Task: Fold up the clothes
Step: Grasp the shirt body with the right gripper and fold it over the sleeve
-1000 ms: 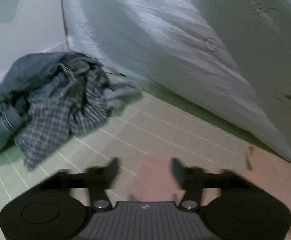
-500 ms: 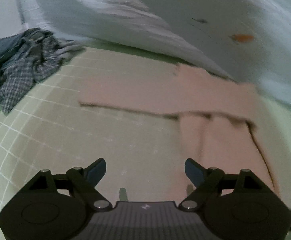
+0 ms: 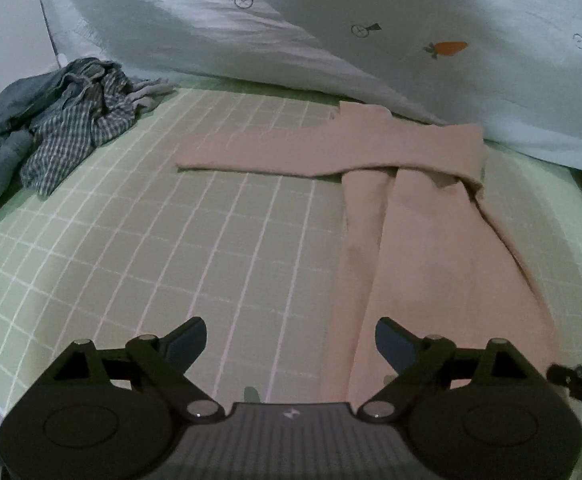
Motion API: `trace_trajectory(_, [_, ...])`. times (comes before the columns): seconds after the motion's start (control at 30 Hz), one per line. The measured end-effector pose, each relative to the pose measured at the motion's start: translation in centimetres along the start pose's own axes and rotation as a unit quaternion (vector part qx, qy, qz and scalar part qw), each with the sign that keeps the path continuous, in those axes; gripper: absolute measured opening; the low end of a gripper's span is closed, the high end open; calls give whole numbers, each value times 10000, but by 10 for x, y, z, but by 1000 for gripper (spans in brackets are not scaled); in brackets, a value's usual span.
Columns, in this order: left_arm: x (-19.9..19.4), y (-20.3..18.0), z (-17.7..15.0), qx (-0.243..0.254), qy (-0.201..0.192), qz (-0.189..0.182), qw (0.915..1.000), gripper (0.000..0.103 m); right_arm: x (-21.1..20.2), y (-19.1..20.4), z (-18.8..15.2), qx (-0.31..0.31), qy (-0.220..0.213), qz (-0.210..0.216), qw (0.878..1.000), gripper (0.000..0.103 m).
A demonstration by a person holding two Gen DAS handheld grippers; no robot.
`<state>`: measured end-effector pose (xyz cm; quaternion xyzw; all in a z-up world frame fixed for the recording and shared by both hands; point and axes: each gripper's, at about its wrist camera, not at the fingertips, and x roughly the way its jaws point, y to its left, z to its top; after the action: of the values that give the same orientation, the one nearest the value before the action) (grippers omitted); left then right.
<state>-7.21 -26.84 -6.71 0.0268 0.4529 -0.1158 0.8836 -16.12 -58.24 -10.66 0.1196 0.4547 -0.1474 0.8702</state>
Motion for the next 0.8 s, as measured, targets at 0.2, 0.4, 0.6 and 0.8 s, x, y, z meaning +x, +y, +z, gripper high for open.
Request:
trace_trajectory(0.2, [-8,26,-8,19,96,-154,9998,92,-16,29,-1,-237,-199,-101,9995,5])
trace_trajectory(0.4, [-14,59,2,69,-50,-314,9995,92,-54,81,4,-374,-659,67,9971,5])
trace_trajectory(0.6, [-12,90,1,305,-166,-459,9983,92,-41,136,-4,-448,-699,388,9958,5])
trace_trajectory(0.8, [-4,123,5,263,-134,-374,9989,92,-2,159,-20,-197,-276,480,9983,6])
